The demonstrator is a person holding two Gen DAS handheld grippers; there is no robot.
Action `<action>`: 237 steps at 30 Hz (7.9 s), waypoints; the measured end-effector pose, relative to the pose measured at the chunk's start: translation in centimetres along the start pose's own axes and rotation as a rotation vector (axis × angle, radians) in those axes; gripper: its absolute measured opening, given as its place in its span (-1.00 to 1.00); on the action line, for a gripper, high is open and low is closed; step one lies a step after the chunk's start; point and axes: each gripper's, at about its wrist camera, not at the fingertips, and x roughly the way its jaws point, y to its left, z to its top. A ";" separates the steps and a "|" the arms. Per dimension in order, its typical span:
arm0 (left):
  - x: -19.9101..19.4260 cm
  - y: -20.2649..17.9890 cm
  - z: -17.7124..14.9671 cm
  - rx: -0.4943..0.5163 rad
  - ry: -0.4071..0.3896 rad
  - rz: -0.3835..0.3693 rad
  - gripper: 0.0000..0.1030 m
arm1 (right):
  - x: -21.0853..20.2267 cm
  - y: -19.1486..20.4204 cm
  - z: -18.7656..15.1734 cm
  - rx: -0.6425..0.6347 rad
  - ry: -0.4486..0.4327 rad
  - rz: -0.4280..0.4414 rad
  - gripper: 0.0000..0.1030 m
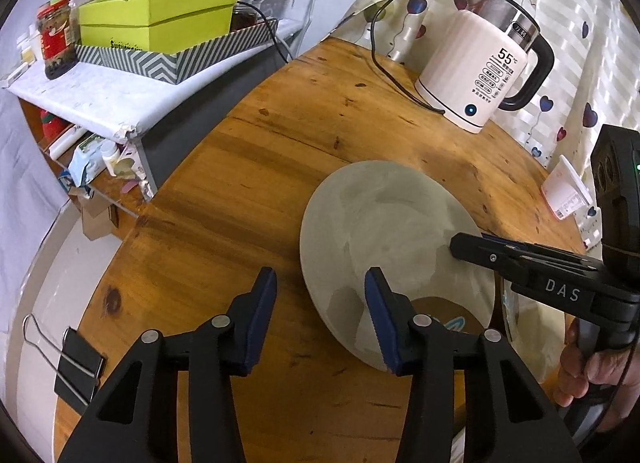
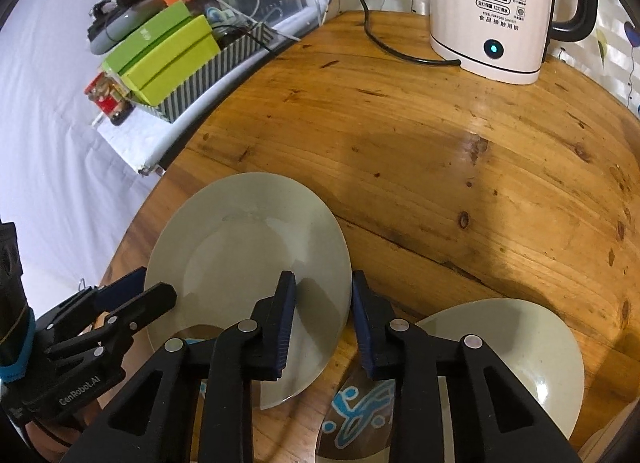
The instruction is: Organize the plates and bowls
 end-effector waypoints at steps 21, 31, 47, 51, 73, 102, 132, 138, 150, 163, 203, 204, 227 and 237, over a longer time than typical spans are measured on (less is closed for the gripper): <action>-1.7 0.2 0.3 -0.012 -0.023 -0.028 -0.33 | -1.4 1.2 0.0 -0.003 -0.013 0.010 -0.52; -5.2 -1.1 -0.9 0.023 -0.039 -0.042 -0.33 | -5.2 2.4 -1.8 -0.005 -0.039 -0.009 -0.52; -8.6 -4.0 -6.1 0.091 -0.009 -0.058 -0.33 | -10.0 2.9 -9.3 0.029 -0.050 -0.048 -0.52; -9.1 -4.7 -7.4 0.107 0.004 -0.061 -0.33 | -11.1 3.0 -11.0 0.027 -0.060 -0.069 -0.52; -8.3 -6.3 -12.9 0.153 0.105 -0.050 -0.33 | -10.7 1.4 -18.1 0.099 0.012 -0.073 -0.51; -7.8 -6.5 -13.5 0.161 0.132 -0.052 -0.32 | -10.6 2.1 -18.4 0.035 0.005 -0.139 -0.44; -10.3 -7.4 -11.3 0.211 0.041 -0.094 -0.29 | -16.4 3.9 -18.1 -0.068 -0.172 -0.189 -0.11; -10.1 -8.4 -10.9 0.228 0.043 -0.104 -0.29 | -16.8 3.4 -18.2 -0.050 -0.182 -0.169 -0.11; -8.3 -9.9 -9.2 0.252 0.064 -0.117 -0.29 | -16.1 1.1 -17.7 0.009 -0.163 -0.166 -0.11; -6.3 -12.0 -5.1 0.294 0.052 -0.142 -0.29 | -15.5 -3.1 -16.0 0.188 -0.148 -0.125 -0.11; 4.0 -14.7 -0.8 0.364 0.228 -0.194 -0.30 | -9.9 -7.7 -12.4 0.430 -0.015 -0.183 -0.11; 4.0 -14.7 -0.8 0.366 0.227 -0.195 -0.29 | -9.8 -7.8 -12.4 0.432 -0.014 -0.182 -0.11; 3.7 -14.0 -1.1 0.339 0.208 -0.210 -0.39 | -9.2 -8.1 -11.6 0.414 -0.042 -0.207 -0.37; 2.6 -13.7 -1.0 0.334 0.191 -0.203 -0.39 | -9.7 -7.7 -11.3 0.400 -0.056 -0.198 -0.37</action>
